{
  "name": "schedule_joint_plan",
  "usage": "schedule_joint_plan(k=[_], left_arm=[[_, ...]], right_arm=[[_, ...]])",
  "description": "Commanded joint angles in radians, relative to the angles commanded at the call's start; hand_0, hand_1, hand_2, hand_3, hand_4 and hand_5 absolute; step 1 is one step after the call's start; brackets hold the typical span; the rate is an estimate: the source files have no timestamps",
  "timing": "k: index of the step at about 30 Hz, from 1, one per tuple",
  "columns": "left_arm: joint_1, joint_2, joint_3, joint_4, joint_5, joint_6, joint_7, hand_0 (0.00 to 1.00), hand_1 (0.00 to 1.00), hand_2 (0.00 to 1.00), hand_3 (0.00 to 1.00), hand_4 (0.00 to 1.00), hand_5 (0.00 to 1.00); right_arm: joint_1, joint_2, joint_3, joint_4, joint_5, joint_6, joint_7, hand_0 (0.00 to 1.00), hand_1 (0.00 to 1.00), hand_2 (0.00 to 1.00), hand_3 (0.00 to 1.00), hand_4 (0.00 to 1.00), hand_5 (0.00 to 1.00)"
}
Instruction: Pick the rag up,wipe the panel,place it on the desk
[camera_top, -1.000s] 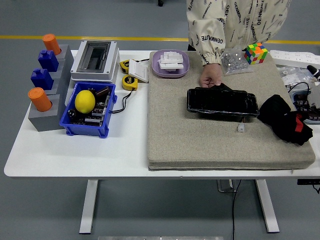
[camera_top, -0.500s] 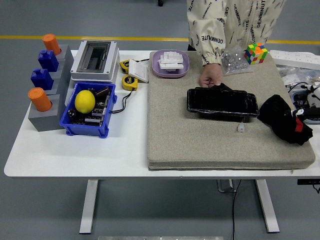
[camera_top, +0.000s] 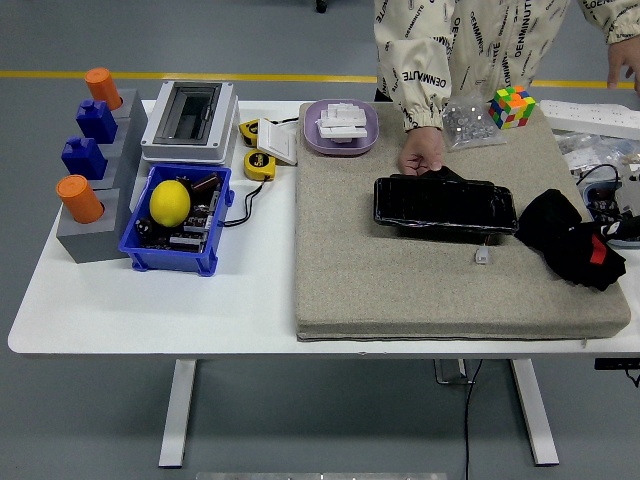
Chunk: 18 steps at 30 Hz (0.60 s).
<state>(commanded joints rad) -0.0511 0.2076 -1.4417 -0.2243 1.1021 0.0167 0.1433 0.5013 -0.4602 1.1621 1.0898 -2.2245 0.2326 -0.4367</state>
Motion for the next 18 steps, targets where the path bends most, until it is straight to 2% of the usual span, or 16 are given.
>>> schedule_joint_plan(k=[3,7,9,11,12,14,18], left_arm=[[0.0,0.0,0.0,0.001,0.0,0.0,0.0,0.606,0.641,0.657,0.56,0.628,0.443],[-0.004,0.003,0.0,-0.001,0.0,0.0,0.0,0.606,0.641,0.657,0.559,0.628,0.443],[-0.004,0.004,0.0,-0.001,0.001,0.001,0.0,0.606,0.641,0.657,0.559,0.628,0.443],[-0.001,0.004,-0.002,0.001,0.001,0.001,0.0,0.606,0.641,0.657,0.559,0.628,0.443],[0.0,0.004,-0.002,0.001,0.0,0.001,0.0,0.605,0.641,0.656,0.56,0.628,0.443],[0.003,0.002,-0.002,0.003,0.0,0.001,0.0,0.605,0.641,0.656,0.56,0.628,0.443],[0.001,0.003,0.0,0.001,-0.001,0.001,0.0,0.605,0.641,0.656,0.56,0.627,0.442]], right_arm=[[0.02,0.015,-0.008,-0.006,0.014,0.012,-0.017,0.94,0.884,0.931,0.938,0.998,0.656],[0.041,0.001,-0.014,-0.004,0.056,0.011,-0.031,0.937,0.878,0.92,0.92,0.998,0.668],[0.041,-0.005,-0.007,-0.005,0.11,-0.012,-0.039,0.937,0.878,0.92,0.92,0.998,0.668],[0.033,-0.007,0.008,-0.008,0.19,-0.064,-0.049,0.937,0.878,0.92,0.92,0.998,0.668],[0.029,-0.007,0.01,-0.008,0.229,-0.088,-0.051,0.893,0.846,0.874,0.888,0.998,0.736],[0.02,-0.006,0.009,-0.004,0.32,-0.135,-0.051,0.893,0.846,0.874,0.888,0.998,0.736],[0.007,0.011,0.014,0.005,0.482,-0.197,-0.041,0.896,0.845,0.876,0.885,0.998,0.729]])
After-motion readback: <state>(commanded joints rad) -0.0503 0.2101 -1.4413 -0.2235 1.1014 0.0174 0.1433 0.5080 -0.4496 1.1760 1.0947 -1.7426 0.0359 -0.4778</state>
